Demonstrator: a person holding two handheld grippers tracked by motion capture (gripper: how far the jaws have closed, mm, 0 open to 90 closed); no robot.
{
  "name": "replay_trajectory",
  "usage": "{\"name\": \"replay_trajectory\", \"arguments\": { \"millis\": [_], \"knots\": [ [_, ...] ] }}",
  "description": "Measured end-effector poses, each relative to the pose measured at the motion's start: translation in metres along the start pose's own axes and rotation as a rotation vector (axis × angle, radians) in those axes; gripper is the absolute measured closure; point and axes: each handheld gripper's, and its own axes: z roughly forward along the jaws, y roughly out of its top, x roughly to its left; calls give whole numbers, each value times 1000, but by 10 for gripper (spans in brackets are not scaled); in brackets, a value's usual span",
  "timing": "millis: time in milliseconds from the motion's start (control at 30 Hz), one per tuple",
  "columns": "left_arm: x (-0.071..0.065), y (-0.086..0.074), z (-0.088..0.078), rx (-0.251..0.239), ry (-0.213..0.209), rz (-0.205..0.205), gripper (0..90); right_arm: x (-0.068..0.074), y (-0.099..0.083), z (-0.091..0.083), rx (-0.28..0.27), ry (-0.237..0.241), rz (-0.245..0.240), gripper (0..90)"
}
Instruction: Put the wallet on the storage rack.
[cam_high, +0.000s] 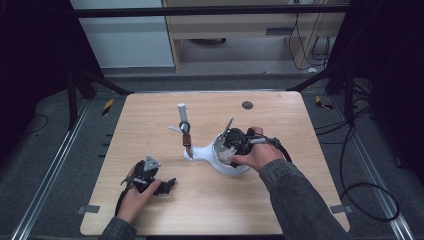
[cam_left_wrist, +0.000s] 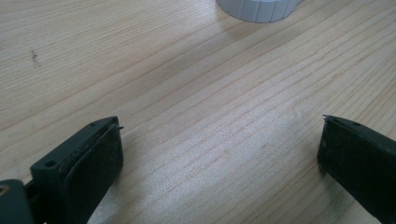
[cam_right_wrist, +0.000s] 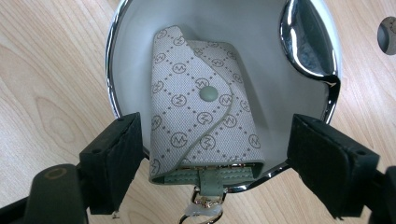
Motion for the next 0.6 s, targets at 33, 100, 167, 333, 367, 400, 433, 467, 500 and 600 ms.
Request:
{"name": "replay_trajectory", "arguments": {
  "millis": [33,100,167,333,367,400,433,467,500,600],
  "knots": [
    [0,0,0,0,0,0,0,0,0,0,-1,3,2,182],
    [0,0,0,0,0,0,0,0,0,0,-2,1,1,176],
    [0,0,0,0,0,0,0,1,0,0,-3,3,1,166],
    [0,0,0,0,0,0,0,2,0,-2,-15,2,6,152],
    [0,0,0,0,0,0,0,2,0,-3,-14,4,3,141],
    [0,0,0,0,0,0,0,2,0,-3,-10,3,7,130],
    [0,0,0,0,0,0,0,2,0,-3,-10,-2,5,124],
    [0,0,0,1,0,0,0,3,0,-3,-13,-2,5,117],
    [0,0,0,0,0,0,0,2,0,-4,-17,-1,4,112],
    [0,0,0,0,-1,0,0,3,-1,-6,-28,1,12,96]
  ]
}}
